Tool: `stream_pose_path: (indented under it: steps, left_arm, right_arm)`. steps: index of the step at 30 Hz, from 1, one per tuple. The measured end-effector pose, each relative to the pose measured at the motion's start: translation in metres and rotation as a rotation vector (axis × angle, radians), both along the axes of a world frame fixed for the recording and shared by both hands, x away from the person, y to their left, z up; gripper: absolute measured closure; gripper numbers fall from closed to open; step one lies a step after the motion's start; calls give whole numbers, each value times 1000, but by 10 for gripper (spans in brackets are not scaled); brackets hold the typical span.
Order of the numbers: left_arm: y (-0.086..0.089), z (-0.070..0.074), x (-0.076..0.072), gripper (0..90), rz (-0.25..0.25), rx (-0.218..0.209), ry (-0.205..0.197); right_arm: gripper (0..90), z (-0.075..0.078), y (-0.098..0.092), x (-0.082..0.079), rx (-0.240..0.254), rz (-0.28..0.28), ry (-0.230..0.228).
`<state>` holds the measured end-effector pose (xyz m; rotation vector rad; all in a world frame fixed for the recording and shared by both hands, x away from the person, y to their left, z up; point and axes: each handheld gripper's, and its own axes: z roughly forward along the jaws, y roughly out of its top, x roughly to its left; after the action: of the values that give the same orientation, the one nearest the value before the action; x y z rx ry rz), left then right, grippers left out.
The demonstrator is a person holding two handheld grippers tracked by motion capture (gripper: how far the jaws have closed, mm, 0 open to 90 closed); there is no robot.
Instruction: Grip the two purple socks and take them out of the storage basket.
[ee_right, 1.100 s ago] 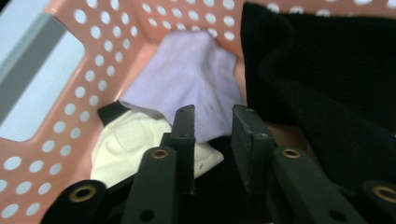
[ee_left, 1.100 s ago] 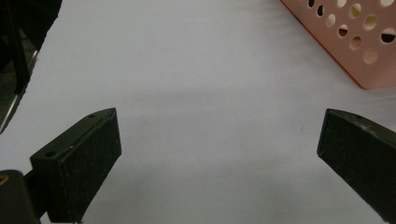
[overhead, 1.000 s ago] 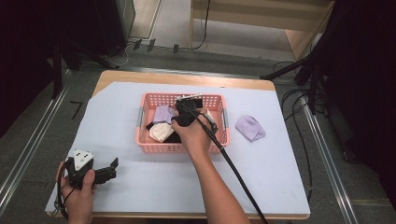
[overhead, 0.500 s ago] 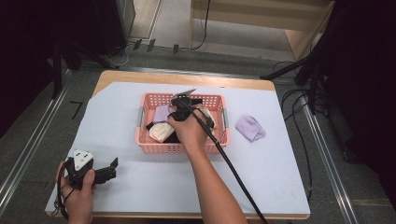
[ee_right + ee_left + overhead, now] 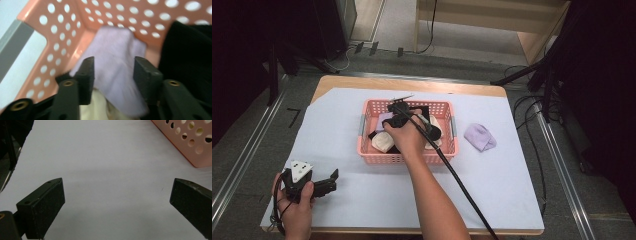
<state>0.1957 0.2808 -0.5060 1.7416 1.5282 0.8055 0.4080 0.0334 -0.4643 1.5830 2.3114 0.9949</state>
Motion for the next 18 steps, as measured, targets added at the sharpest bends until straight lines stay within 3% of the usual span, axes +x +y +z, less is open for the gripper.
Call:
stream_pose_path:
  steps: [3, 4, 7, 8, 10, 13, 18]
  left_arm:
    - [0, 0, 0, 5, -3, 2, 2]
    - [0, 0, 0, 5, -3, 2, 2]
    - [0, 0, 0, 5, -2, -2, 1]
    - [1, 0, 0, 5, -1, -3, 0]
    - [1, 0, 0, 5, -2, -3, 1]
    - [1, 0, 0, 5, 3, -6, 1]
    - [1, 0, 0, 5, 2, -6, -1]
  right_arm:
    - [448, -8, 9, 4, -14, 3, -21]
    - [431, -12, 14, 6, -46, 11, -24]
    - [453, -17, 17, 7, -66, 21, -22]
    - [480, -18, 18, 7, -74, 15, -9]
    - [627, -21, 18, 8, -86, 30, -13]
    - [784, -16, 17, 5, -69, 40, -8]
    - [831, -9, 15, 1, -33, 41, -36]
